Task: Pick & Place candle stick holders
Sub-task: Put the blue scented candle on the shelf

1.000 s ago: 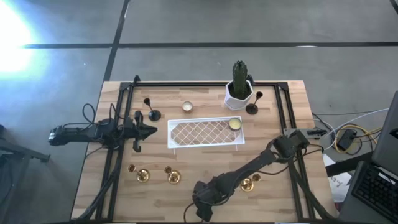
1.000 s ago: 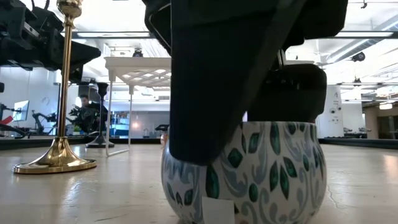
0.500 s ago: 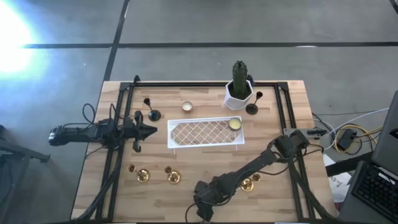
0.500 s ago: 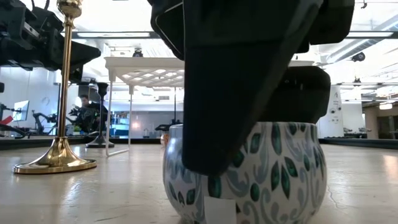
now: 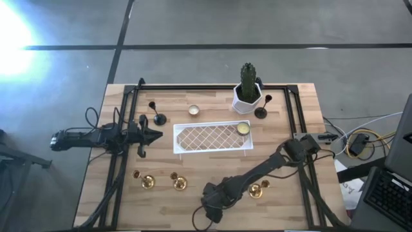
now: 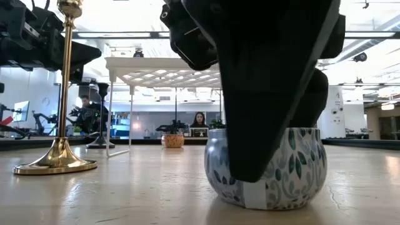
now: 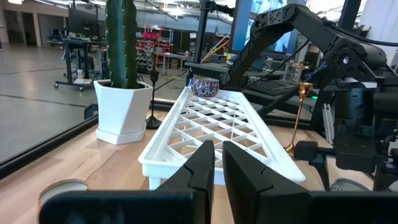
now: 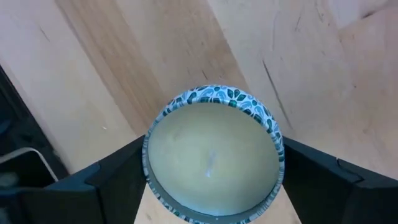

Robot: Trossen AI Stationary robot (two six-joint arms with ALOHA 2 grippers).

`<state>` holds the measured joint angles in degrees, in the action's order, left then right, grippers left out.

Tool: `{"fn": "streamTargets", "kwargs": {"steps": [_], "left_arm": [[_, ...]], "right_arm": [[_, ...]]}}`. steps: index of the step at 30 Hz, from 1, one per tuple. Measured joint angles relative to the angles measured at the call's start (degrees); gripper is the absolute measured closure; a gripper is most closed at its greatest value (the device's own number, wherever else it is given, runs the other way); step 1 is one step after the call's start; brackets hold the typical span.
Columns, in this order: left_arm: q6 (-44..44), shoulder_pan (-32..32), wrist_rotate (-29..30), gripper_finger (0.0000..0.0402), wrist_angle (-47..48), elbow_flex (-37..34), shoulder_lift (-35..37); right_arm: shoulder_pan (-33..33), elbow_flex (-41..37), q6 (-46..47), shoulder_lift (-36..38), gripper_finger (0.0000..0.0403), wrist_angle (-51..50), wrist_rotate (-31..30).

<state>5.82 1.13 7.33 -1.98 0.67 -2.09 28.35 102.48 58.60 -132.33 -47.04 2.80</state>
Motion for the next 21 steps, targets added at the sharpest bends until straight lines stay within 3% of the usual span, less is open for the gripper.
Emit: {"fn": "streamTargets", "kwargs": {"steps": [8,21], "left_arm": [[0.0,0.0,0.0,0.0365,0.0,0.0,0.0],[0.0,0.0,0.0,0.0365,0.0,0.0,0.0]], "right_arm": [[-0.5,0.0,-5.8,0.0,0.0076,-6.1,-2.0],[-0.6,0.7,-9.5,0.0,0.0078,-6.6,-4.1]]}}
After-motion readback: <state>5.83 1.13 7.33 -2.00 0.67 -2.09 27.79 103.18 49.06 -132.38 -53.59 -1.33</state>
